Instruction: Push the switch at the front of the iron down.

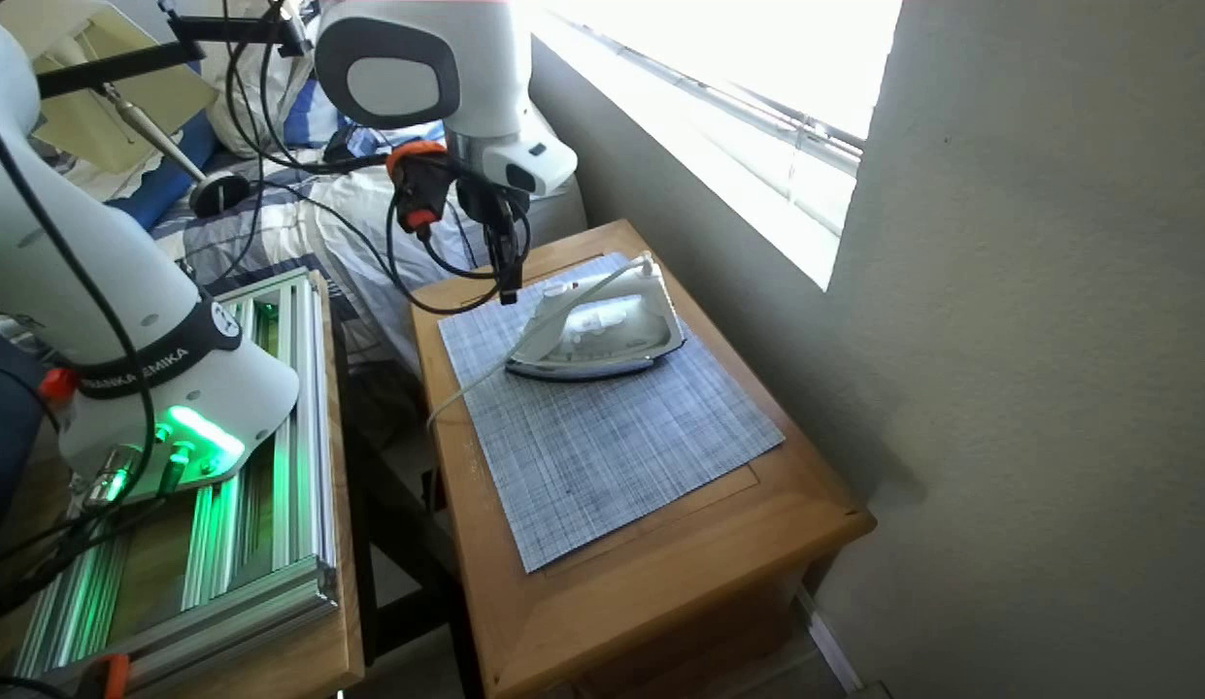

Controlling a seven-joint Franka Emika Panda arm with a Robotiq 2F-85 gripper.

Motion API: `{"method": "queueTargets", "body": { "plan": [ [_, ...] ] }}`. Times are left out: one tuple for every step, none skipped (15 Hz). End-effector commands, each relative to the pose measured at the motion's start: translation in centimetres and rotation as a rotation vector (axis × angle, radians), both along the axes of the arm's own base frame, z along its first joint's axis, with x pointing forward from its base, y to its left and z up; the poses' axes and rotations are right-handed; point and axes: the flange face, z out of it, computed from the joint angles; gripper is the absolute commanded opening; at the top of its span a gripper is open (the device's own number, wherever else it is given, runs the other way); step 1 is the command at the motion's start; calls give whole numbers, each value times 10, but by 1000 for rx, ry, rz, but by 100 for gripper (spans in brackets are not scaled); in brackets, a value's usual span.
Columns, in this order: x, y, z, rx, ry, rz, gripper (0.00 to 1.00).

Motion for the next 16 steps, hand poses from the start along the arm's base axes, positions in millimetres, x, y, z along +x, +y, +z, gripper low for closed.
{"method": "queueTargets", "body": {
  "plan": [
    [-5, 1, -27, -27, -23, -33, 19],
    [-6, 2, -32, -35, -28, -43, 12],
    [-6, 2, -36, -39, -37, -62, 5],
    [-7, 3, -40, -45, -40, -68, 1],
    [-8, 3, -44, -53, -44, -78, 0],
    [-9, 3, -46, -60, -47, -87, 0],
    [-9, 3, -48, -65, -50, -97, 0],
    [-9, 2, -49, -69, -55, -105, 0],
    [-9, 3, -50, -71, -59, -108, 0],
    [-8, 3, -50, -77, -60, -111, 0],
    [-7, 4, -49, -76, -66, -110, 0],
    [-6, 4, -47, -78, -70, -114, 0],
    [-5, 6, -45, -76, -71, -113, 0],
    [-4, 7, -44, -75, -69, -112, 0],
    [-3, 9, -42, -72, -67, -112, 0],
    [-2, 10, -41, -73, -64, -112, 0]
  ]
}}
